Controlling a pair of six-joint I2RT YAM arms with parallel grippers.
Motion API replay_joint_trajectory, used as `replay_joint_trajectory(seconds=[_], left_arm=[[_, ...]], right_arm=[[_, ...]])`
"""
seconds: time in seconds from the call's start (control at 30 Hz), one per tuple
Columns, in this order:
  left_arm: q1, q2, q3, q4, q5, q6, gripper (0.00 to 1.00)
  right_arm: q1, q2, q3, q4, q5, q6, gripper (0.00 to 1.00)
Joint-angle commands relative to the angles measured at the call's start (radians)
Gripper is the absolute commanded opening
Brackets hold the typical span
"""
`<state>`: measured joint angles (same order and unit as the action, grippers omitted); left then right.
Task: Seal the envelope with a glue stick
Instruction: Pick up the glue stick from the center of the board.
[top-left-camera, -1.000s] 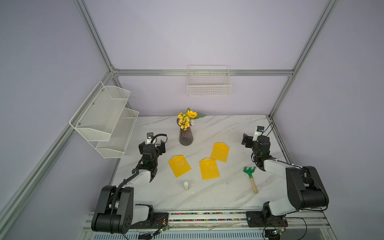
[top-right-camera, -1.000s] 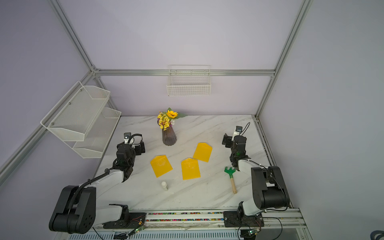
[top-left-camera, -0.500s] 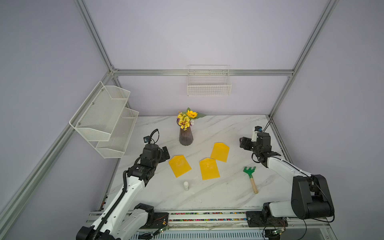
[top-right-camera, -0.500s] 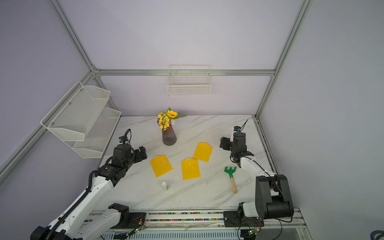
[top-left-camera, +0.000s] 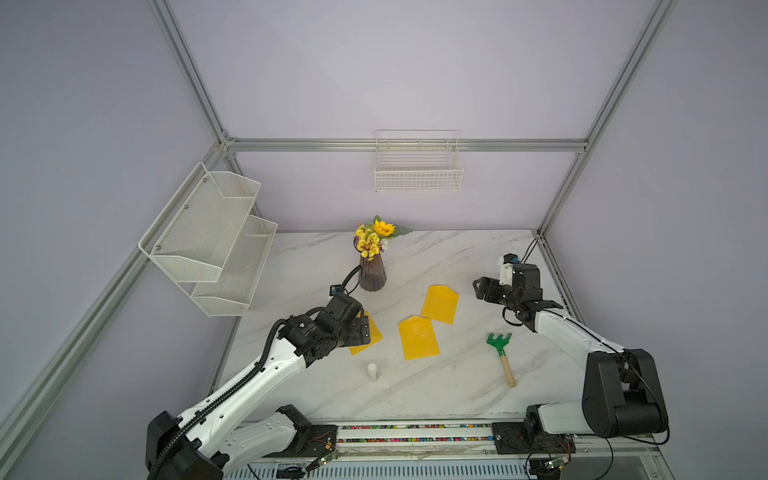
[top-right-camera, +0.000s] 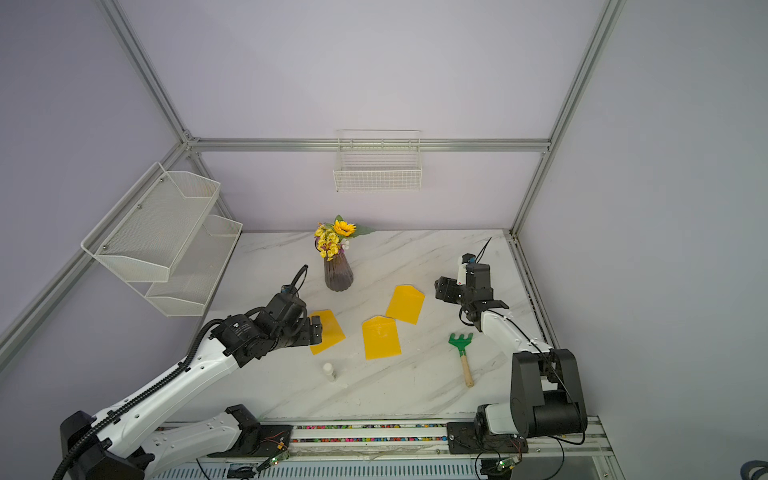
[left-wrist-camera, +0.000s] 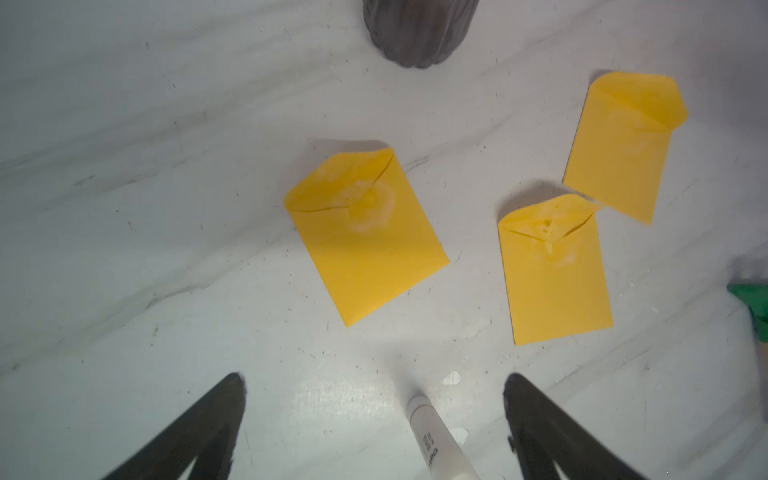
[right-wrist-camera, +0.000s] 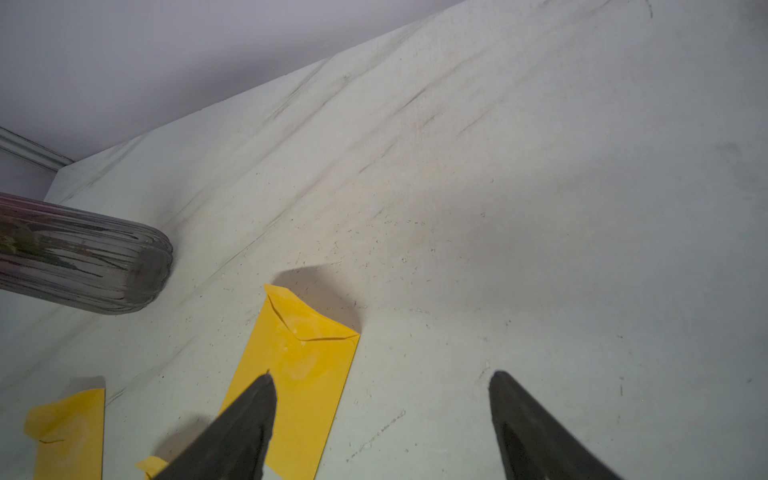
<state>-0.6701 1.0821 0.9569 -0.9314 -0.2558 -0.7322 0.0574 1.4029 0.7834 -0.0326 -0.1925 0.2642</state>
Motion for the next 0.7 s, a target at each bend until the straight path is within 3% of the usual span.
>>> replay_joint_trajectory(seconds=[0.0,0.2,0.67], left_arm=[[-0.060,0.039,0.056,-0.105,-0.023,-0.087,0.95],[-0.142,0.137,0.100,-0.144,0.050,-0.127,0.79],[-0.210,0.305,0.142,-0.189,0.180,-0.195,0.80]], right_arm=[[0.005,-0.019,0.011,-0.026,-0.020,-0.003,0.83],[0.004,-0.055,-0.013,0.003,-0.006,0.002,0.82],[0.004,-0.115,-0.065,0.045,0.059,-0.001,0.82]])
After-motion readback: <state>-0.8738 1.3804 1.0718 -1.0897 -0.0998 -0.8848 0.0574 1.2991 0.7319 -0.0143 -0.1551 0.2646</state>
